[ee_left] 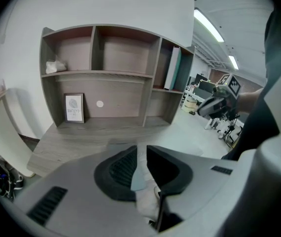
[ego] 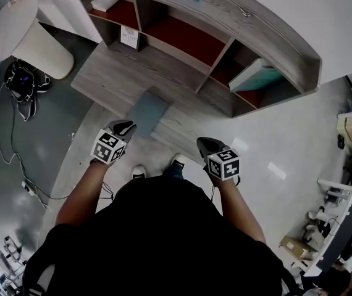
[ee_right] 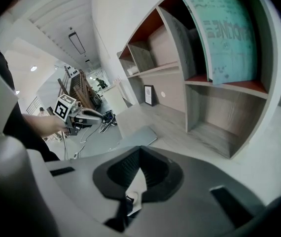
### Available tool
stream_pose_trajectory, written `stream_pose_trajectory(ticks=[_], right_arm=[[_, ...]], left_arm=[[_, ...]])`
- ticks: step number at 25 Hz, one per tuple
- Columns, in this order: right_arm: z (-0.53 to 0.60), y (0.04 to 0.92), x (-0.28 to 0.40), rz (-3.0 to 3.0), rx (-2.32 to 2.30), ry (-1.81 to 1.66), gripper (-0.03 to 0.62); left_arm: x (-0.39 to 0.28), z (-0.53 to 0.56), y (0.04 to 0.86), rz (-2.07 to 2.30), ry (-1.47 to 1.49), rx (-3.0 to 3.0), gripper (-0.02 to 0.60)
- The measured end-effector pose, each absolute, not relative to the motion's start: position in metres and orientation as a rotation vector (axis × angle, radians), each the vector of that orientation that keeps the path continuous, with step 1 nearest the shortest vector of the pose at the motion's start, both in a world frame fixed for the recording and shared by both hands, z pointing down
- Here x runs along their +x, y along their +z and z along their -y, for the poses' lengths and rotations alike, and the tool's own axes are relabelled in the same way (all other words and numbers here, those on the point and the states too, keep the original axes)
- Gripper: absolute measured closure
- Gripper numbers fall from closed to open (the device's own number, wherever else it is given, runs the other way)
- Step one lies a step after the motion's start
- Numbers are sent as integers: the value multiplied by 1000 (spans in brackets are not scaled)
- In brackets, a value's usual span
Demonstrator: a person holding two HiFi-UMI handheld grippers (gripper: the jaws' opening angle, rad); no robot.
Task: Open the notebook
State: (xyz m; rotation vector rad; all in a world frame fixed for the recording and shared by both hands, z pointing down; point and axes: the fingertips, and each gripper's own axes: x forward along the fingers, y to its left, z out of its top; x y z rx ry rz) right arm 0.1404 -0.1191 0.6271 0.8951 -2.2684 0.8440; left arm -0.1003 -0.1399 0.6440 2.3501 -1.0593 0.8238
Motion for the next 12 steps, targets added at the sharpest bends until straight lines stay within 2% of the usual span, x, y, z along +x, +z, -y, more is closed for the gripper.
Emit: stream_pose_trajectory(ticks=[12], right_arm=[[118,654,146,2235,843,866,594]], left_arm=[[-84,124,691,972,1044,2357,488]])
